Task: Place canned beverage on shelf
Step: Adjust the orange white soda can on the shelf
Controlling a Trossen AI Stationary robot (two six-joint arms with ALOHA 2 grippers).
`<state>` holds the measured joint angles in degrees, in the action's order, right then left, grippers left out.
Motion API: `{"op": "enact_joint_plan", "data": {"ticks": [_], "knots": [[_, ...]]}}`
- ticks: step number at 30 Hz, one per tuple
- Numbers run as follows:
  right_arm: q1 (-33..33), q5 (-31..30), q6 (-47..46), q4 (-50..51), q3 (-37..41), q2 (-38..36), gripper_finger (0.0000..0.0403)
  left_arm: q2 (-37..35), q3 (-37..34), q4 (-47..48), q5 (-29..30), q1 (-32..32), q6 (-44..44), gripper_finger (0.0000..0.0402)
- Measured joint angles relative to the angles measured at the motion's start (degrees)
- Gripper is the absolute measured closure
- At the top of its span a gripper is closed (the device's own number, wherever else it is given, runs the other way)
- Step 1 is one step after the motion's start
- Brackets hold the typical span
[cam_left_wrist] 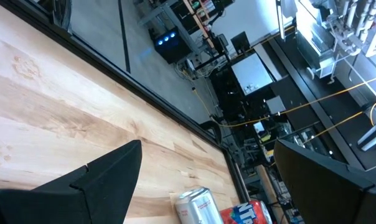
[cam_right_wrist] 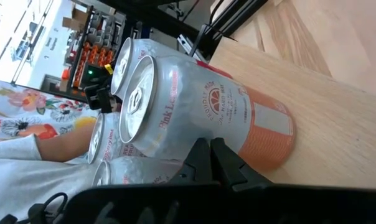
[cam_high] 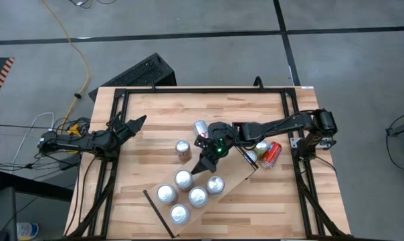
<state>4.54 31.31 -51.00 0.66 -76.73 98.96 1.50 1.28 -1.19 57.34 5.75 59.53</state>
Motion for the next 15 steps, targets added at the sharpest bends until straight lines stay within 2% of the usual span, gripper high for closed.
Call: {"op": "enact_joint_plan", "data": {"ticks": [15], "knots": [[0.3, 1.9, -3.3, -5.4, 0.0, 2.9, 0.0403, 0.0, 0.0, 0.0, -0.1, 0.0, 0.0, 0.0051]]}}
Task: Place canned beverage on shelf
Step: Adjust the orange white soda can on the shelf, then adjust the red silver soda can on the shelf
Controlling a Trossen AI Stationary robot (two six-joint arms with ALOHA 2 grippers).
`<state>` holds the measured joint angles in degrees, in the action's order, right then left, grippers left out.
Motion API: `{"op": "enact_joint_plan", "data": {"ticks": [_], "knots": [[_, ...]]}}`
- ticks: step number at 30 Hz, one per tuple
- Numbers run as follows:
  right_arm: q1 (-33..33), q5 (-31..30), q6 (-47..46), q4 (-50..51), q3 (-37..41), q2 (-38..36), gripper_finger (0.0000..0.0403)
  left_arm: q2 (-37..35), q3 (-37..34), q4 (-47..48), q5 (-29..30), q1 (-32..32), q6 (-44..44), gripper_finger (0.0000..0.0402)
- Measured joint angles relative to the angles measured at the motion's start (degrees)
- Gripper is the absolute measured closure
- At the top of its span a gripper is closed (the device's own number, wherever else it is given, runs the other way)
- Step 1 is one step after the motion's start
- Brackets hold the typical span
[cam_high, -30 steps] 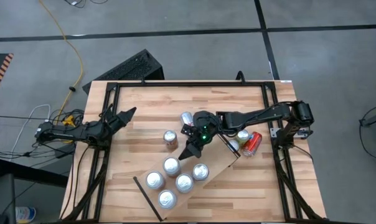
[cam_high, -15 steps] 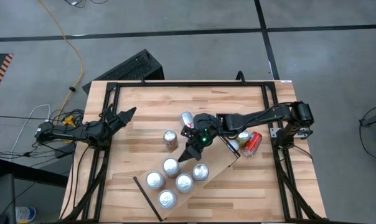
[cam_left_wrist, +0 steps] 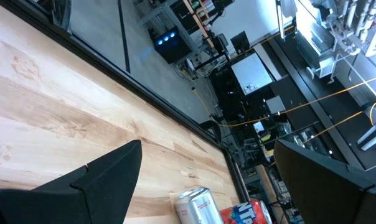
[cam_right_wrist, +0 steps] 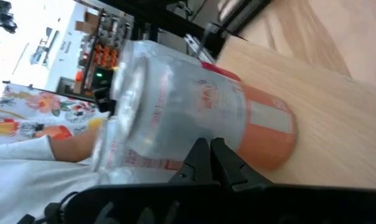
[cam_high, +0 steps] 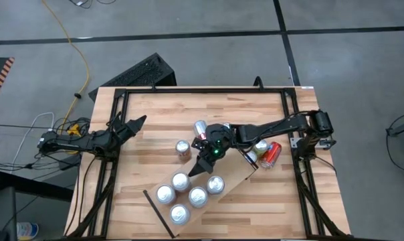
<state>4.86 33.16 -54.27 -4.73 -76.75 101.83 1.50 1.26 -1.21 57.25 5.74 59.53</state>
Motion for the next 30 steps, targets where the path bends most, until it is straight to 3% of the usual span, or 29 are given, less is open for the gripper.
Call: {"op": "enact_joint_plan", "data": {"ticks": [20, 25, 30], "knots": [[0.2, 1.5, 1.7, -3.9, 0.0, 0.3, 0.0403, 0.0, 0.0, 0.0, -0.3, 0.0, 0.0, 0.0051], [0.3, -3.6, 2.1, -1.2, 0.0, -0.6, 0.0403, 0.0, 0.0, 0.0, -0.3, 0.0, 0.0, 0.0051], [-0.1, -10.0, 4.5, 12.4, 0.0, -6.3, 0.0403, 0.0, 0.0, 0.0, -0.4, 0.0, 0.0, 0.0051]]}}
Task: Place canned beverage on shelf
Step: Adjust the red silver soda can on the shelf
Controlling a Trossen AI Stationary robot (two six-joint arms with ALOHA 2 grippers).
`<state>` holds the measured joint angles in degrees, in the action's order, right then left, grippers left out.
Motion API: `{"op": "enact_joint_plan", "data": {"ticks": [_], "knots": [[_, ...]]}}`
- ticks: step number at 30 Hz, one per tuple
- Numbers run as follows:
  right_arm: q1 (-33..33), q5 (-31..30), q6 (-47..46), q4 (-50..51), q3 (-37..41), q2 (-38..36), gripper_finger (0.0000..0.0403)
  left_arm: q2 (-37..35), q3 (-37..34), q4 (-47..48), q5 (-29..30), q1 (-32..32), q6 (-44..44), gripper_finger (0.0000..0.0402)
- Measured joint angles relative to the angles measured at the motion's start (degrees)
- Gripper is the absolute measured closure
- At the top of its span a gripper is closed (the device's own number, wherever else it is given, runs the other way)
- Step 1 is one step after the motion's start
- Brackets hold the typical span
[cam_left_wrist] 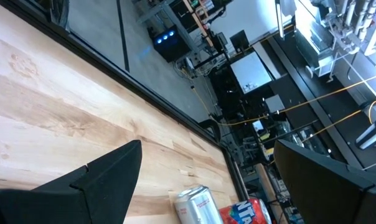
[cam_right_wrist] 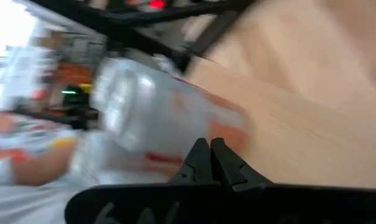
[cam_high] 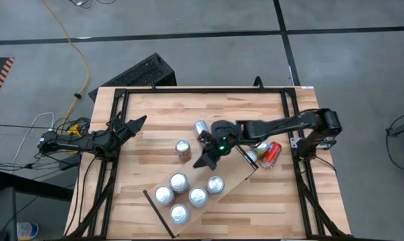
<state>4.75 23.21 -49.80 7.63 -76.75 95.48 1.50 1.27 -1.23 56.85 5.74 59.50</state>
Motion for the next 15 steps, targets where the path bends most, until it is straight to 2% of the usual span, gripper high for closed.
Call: {"op": "enact_joint_plan", "data": {"ticks": [5, 9, 12, 15], "knots": [[1.0, -4.9, 2.0, 16.3, 0.1, -7.0, 0.0403, 0.0, 0.0, 0.0, -0.1, 0.0, -0.5, 0.0051], [4.4, -9.6, 0.6, 27.5, 0.0, -12.8, 0.0403, 0.0, 0.0, 0.0, -0.1, 0.0, -0.6, 0.0051], [7.5, -12.2, -2.5, 31.9, 0.0, -14.3, 0.0403, 0.0, 0.0, 0.0, -0.1, 0.0, -0.5, 0.0051], [10.3, -13.2, -5.0, 31.0, 0.0, -14.5, 0.0403, 0.0, 0.0, 0.0, -0.1, 0.0, -0.5, 0.0051]]}}
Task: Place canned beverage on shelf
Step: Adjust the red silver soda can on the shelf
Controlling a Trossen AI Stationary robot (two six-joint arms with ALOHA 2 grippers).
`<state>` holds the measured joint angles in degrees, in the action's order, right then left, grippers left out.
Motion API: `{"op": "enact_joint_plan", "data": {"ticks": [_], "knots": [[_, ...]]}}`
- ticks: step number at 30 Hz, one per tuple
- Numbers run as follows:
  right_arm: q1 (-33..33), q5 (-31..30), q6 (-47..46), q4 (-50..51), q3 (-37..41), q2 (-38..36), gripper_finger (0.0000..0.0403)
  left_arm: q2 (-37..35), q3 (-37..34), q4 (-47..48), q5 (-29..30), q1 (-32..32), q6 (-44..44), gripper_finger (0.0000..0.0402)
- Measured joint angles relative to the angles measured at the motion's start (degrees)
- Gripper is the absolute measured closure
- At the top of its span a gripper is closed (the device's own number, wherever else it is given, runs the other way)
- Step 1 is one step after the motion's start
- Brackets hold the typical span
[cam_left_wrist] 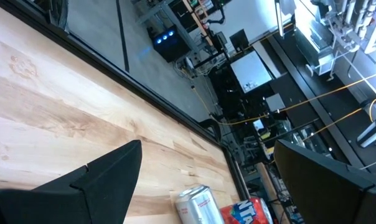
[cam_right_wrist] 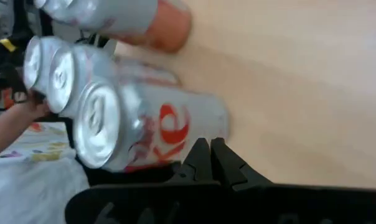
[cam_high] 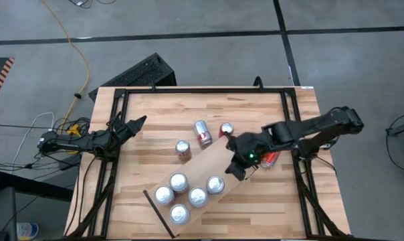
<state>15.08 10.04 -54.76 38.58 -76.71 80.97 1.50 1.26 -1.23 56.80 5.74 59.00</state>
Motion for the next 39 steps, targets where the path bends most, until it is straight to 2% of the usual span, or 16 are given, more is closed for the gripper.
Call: {"op": "enact_joint_plan", "data": {"ticks": [10, 39], "knots": [[2.8, 1.1, -1.4, -5.9, 0.0, 5.8, 0.0403, 0.0, 0.0, 0.0, 0.0, 0.0, 0.1, 0.0051], [2.1, 3.3, 2.3, -12.3, 0.0, 6.5, 0.0403, 0.0, 0.0, -0.1, -0.5, 0.0, 0.2, 0.0051]]}}
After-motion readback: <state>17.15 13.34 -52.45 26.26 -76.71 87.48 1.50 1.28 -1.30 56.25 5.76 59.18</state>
